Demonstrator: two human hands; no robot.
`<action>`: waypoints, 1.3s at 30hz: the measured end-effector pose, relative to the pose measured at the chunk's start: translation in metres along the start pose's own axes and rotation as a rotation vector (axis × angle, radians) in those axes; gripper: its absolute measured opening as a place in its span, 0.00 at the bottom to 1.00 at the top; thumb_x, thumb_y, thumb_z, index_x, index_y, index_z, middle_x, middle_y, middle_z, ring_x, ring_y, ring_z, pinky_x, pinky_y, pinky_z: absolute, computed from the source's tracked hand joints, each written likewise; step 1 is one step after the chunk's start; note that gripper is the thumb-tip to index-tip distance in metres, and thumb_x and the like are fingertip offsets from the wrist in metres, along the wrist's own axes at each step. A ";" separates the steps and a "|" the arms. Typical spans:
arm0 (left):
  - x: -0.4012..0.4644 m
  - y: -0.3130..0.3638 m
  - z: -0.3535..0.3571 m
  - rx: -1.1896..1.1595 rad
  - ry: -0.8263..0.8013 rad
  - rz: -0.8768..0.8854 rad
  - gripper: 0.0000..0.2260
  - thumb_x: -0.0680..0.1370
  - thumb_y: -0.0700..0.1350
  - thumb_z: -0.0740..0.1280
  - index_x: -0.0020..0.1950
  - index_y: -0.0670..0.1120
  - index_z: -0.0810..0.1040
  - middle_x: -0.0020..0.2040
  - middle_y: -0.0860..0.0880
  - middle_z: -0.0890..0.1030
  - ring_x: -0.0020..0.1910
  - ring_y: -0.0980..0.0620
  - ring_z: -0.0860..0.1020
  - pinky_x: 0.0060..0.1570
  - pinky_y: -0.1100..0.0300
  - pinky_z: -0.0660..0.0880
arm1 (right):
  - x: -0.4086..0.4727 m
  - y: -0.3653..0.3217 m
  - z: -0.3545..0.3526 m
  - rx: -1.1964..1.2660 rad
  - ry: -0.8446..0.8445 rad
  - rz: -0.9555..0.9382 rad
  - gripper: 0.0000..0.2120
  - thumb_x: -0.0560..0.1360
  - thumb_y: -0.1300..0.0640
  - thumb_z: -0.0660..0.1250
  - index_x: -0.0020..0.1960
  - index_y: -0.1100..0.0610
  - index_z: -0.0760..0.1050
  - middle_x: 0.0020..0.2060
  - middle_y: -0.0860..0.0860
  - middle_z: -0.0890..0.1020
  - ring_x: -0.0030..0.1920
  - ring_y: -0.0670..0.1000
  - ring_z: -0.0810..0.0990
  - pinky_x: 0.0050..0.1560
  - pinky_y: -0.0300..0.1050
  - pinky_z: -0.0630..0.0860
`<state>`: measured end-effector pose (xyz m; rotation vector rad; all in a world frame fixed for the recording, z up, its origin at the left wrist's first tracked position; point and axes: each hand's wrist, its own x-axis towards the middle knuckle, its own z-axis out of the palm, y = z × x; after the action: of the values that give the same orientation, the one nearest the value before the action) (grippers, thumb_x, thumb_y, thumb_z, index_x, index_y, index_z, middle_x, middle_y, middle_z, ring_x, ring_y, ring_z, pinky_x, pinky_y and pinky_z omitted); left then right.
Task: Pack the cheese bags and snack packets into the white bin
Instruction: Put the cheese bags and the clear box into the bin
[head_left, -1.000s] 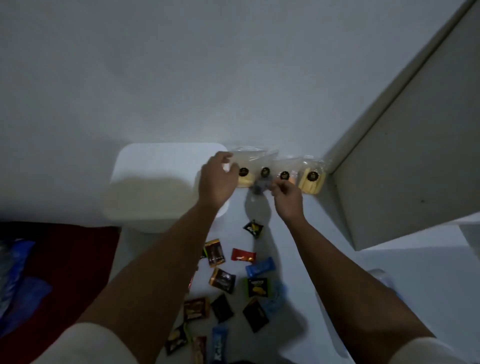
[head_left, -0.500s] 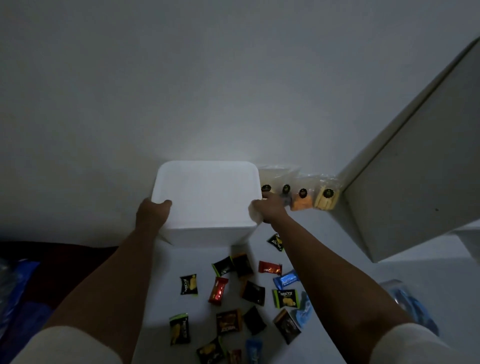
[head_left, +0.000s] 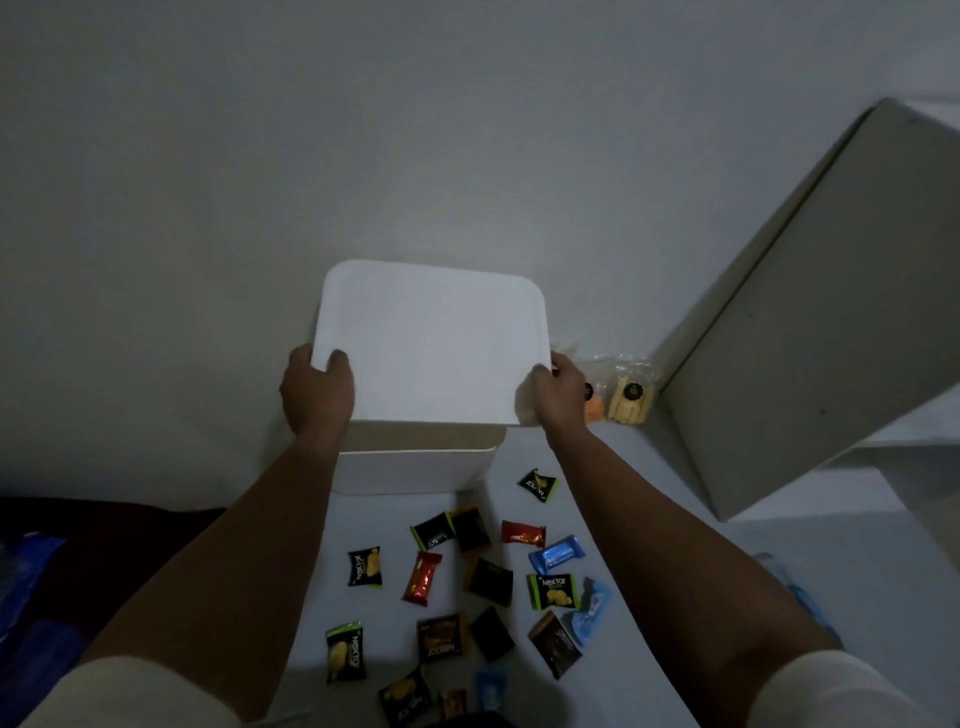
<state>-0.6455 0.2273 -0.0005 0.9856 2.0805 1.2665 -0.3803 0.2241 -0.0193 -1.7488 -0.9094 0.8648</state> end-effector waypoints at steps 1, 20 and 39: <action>-0.009 0.010 0.006 -0.017 -0.021 0.029 0.17 0.79 0.47 0.65 0.66 0.43 0.78 0.61 0.41 0.82 0.59 0.40 0.80 0.54 0.57 0.73 | 0.002 0.001 -0.014 0.011 0.036 0.014 0.18 0.80 0.61 0.60 0.68 0.59 0.77 0.60 0.56 0.83 0.59 0.57 0.80 0.63 0.56 0.78; -0.204 -0.021 0.190 0.130 -0.640 -0.263 0.21 0.79 0.36 0.57 0.72 0.40 0.74 0.66 0.40 0.79 0.62 0.38 0.78 0.60 0.50 0.76 | 0.033 0.167 -0.274 -0.322 -0.053 0.515 0.12 0.78 0.61 0.64 0.60 0.59 0.77 0.49 0.55 0.79 0.39 0.49 0.77 0.37 0.42 0.76; -0.191 -0.119 0.257 0.243 -0.688 -0.176 0.30 0.76 0.57 0.65 0.77 0.60 0.60 0.64 0.47 0.77 0.61 0.42 0.77 0.62 0.46 0.76 | 0.099 0.257 -0.240 -0.084 -0.069 0.689 0.23 0.83 0.59 0.61 0.76 0.48 0.65 0.65 0.56 0.73 0.62 0.62 0.75 0.37 0.50 0.80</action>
<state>-0.3800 0.1758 -0.2099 1.1126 1.7328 0.4838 -0.0766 0.1397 -0.2045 -2.1533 -0.3710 1.3412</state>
